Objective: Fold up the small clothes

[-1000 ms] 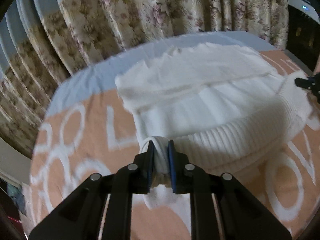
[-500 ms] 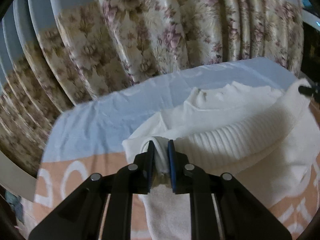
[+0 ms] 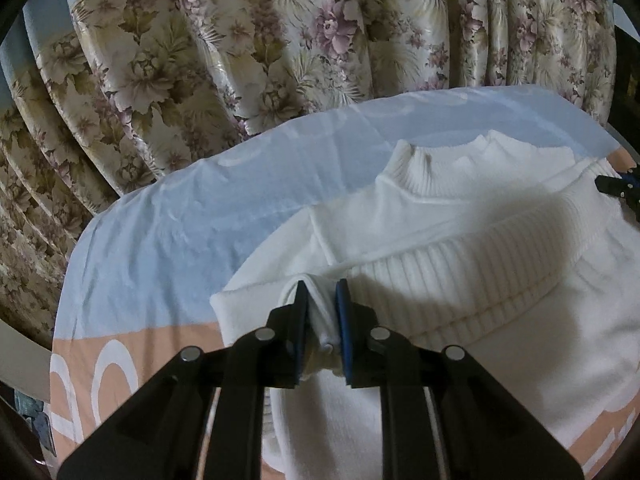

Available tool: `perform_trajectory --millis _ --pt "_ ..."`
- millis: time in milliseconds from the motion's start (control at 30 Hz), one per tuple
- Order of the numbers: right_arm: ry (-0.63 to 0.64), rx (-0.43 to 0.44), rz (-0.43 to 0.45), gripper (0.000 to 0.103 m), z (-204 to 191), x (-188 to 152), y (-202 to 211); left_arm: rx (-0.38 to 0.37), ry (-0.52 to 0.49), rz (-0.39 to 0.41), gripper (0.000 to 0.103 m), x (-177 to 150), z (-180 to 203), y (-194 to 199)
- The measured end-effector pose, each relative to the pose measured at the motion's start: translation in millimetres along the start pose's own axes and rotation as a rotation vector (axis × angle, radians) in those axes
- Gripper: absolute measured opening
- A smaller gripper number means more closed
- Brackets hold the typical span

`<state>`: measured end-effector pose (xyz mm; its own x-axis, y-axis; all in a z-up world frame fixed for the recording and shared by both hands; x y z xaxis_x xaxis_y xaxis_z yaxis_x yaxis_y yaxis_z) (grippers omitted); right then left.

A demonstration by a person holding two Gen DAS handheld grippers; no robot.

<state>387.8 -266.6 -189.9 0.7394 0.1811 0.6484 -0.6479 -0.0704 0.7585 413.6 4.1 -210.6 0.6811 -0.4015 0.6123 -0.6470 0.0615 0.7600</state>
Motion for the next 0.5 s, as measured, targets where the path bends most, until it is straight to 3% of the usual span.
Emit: perform_trajectory --millis 133,167,200,233,267,300,367,500 --pt "-0.064 0.059 -0.025 0.008 8 7 -3 -0.011 0.007 -0.013 0.031 13 -6 -2" --pt "-0.114 0.096 -0.028 0.011 14 12 -3 -0.004 0.015 -0.012 0.054 17 -9 -1" --pt "-0.159 0.123 -0.028 0.015 20 16 -2 0.009 0.026 -0.006 0.066 23 -14 -1" --pt "-0.203 0.151 -0.024 0.017 26 21 -2 0.014 0.039 0.003 0.066 30 -20 0" --pt "-0.262 0.189 -0.019 0.026 34 27 -1 0.011 0.056 0.004 0.067 36 -25 0" --pt "-0.311 0.205 -0.005 0.045 42 32 -1 0.004 0.075 -0.001 0.07 41 -31 -2" --pt "-0.356 0.196 -0.001 0.06 53 39 -5 -0.014 0.16 -0.01 0.071 50 -50 -9" --pt "-0.427 0.157 -0.018 0.059 71 41 -17 0.005 0.285 -0.05 0.071 49 -84 -20"
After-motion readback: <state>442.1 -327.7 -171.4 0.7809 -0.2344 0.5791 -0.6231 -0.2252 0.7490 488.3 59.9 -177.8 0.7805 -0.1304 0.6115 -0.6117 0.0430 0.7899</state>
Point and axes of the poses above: each gripper's, at about its wrist camera, not at the fingertips, and y roughly against the way its jaws point, z to its right, x to its top, the point moved 4 cm from there along -y, roughly the way its jaws point, and after that the axes turned 1 degree about z, right-handed, at the moved point
